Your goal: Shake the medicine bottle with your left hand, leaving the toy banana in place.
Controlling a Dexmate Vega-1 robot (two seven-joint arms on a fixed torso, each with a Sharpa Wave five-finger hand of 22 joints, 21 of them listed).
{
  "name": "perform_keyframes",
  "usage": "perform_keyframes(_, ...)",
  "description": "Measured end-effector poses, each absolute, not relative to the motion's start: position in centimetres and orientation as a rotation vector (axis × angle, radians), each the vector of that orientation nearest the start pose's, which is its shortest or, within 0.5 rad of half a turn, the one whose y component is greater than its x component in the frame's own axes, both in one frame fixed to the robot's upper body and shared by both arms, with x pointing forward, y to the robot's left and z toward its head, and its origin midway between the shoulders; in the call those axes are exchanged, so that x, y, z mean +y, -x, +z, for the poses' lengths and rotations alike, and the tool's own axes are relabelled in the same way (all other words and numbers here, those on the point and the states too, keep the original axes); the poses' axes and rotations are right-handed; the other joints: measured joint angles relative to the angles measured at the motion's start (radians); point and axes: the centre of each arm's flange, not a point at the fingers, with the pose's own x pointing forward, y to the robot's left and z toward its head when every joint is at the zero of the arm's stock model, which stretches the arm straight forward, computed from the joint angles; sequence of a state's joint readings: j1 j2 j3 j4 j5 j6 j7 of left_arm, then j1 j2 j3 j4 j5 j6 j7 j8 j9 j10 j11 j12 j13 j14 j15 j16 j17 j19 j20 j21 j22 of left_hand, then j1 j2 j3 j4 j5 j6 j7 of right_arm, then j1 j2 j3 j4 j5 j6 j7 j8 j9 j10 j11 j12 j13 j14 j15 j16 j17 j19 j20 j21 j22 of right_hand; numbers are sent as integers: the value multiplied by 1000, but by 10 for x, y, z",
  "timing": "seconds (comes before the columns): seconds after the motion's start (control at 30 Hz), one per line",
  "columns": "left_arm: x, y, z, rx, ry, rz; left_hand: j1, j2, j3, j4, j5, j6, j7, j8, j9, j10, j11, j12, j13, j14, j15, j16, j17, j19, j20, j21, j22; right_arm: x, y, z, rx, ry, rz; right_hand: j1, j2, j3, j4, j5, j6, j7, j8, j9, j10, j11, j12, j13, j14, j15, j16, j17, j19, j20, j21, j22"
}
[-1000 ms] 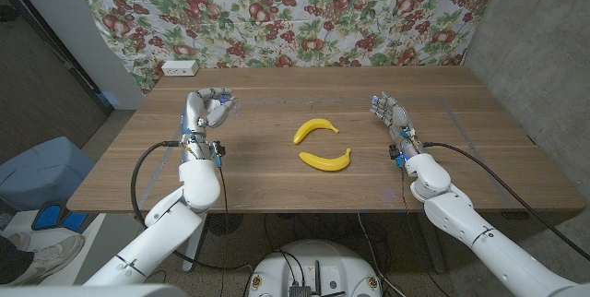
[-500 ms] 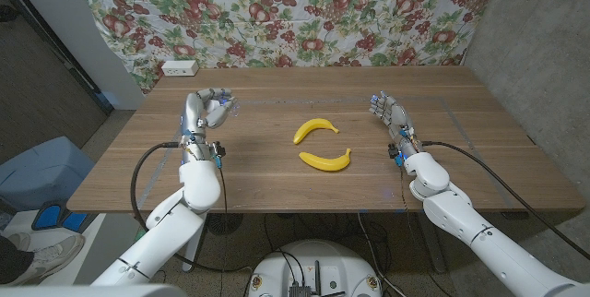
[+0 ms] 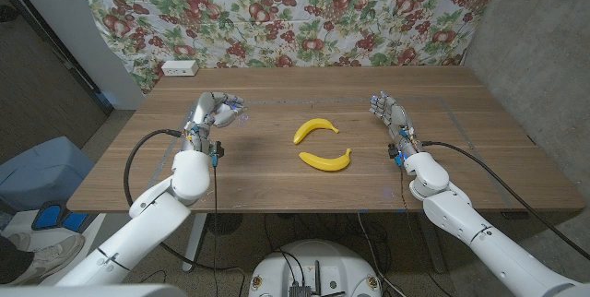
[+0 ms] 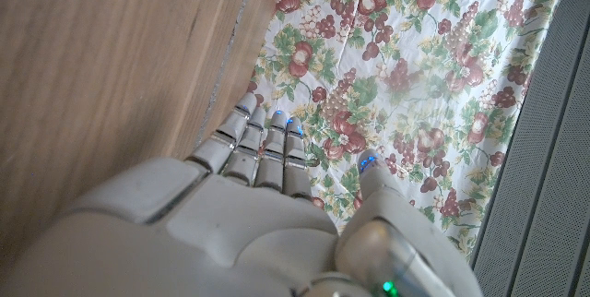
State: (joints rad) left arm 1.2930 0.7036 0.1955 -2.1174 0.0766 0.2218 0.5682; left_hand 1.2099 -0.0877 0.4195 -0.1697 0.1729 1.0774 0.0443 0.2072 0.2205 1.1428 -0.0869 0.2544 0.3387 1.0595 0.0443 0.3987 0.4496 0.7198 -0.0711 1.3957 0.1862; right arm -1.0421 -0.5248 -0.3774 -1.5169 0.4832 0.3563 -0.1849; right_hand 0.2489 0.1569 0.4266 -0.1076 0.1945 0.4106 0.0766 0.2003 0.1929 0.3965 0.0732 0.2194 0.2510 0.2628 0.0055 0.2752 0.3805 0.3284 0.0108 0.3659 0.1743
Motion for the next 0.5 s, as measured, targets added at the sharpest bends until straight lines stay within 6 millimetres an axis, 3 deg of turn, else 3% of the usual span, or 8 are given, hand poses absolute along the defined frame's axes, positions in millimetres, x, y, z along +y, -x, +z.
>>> perform_keyframes(0.1, 283, -487, -1, -747, -621, 350, 0, 0, 0, 0, 0, 0, 0, 0, 0, 0, 0, 0, 0, 0, 0, 0, 0, -1, 1, 0, 0, -257, -601, -72, -651, 18, 126, 0, 0, 0, 0, 0, 0, 0, 0, 0, 0, 0, 0, 0, 0, 0, -2, 0, 0, 0, 0, 0)
perform_keyframes(0.13, 283, -499, -13, -634, -647, 279, 0, 0, 0, 0, 0, 0, 0, 0, 0, 0, 0, 0, 0, 0, 0, 0, 0, -1, 1, 0, 0, -258, -601, -73, -650, 18, 125, 0, 0, 0, 0, 0, 0, 0, 0, 0, 0, 0, 0, 0, 0, 0, -2, 0, 0, 0, 0, 0)
perform_keyframes(0.5, 277, -503, -5, -563, -729, 178, 0, 0, 3, -3, 0, 0, 0, 0, 0, 0, 0, 0, 0, 0, 0, -3, 3, -1, 2, 0, 0, -259, -601, -73, -653, 13, 126, 0, 0, 0, 0, 0, 0, 0, 0, 0, 0, 0, 0, 0, 0, 0, -2, 0, 0, 0, -4, 0)
